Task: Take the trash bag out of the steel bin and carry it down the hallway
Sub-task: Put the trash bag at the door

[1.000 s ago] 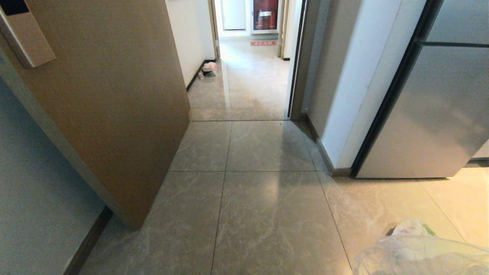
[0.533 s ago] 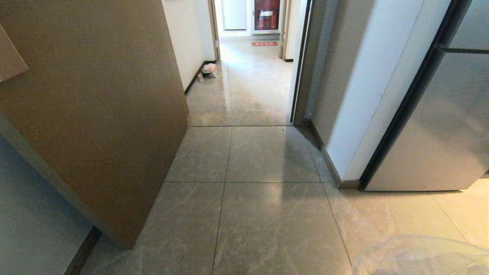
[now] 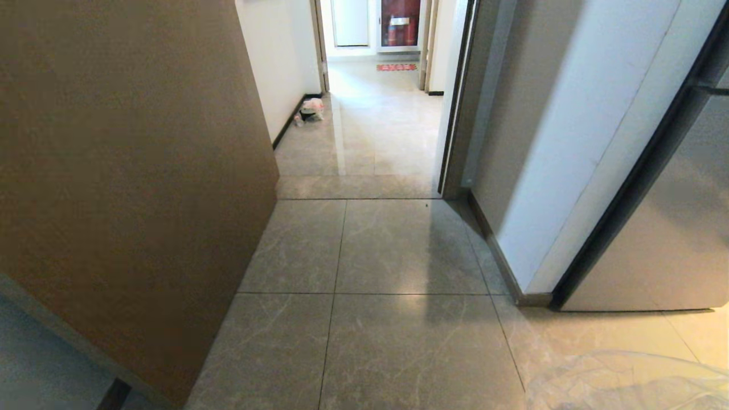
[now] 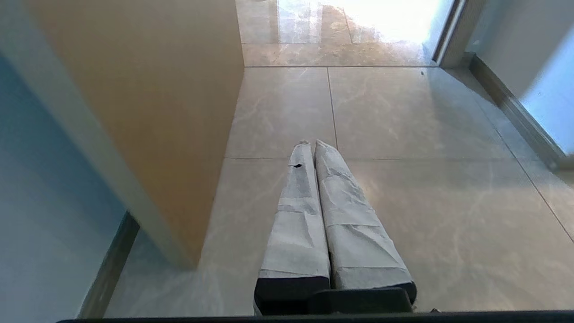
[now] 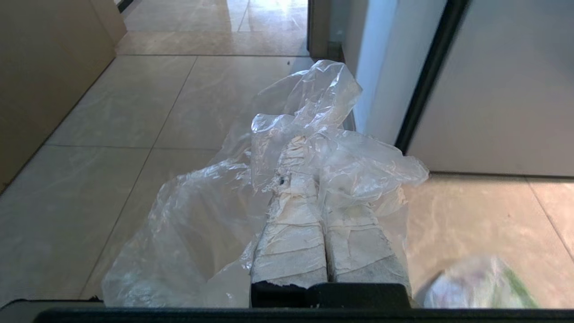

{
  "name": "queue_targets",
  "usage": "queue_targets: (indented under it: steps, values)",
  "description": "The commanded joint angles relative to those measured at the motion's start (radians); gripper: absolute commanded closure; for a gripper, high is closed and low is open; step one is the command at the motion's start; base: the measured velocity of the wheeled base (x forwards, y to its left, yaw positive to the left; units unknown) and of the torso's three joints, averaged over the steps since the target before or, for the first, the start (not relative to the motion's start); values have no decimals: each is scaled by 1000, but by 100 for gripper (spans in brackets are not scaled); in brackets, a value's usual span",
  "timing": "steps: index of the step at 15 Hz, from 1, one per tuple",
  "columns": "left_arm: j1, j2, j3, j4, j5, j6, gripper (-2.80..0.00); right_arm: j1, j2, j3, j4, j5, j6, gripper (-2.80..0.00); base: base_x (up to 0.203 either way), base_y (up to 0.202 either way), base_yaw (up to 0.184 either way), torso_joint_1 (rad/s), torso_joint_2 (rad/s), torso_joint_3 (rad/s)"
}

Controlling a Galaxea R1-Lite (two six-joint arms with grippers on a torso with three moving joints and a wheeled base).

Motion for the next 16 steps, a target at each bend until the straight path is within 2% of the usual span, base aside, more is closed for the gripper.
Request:
queue_targets:
  steps: [1,16]
  values:
    - [0,0,2,0,2,-2,0,0,1,2,0,1,-1,0,191,0,1,-3,2,-2]
    - [0,0,2,0,0,0,0,0,1,3,0,1,-1,0,192,0,2,3,3,3]
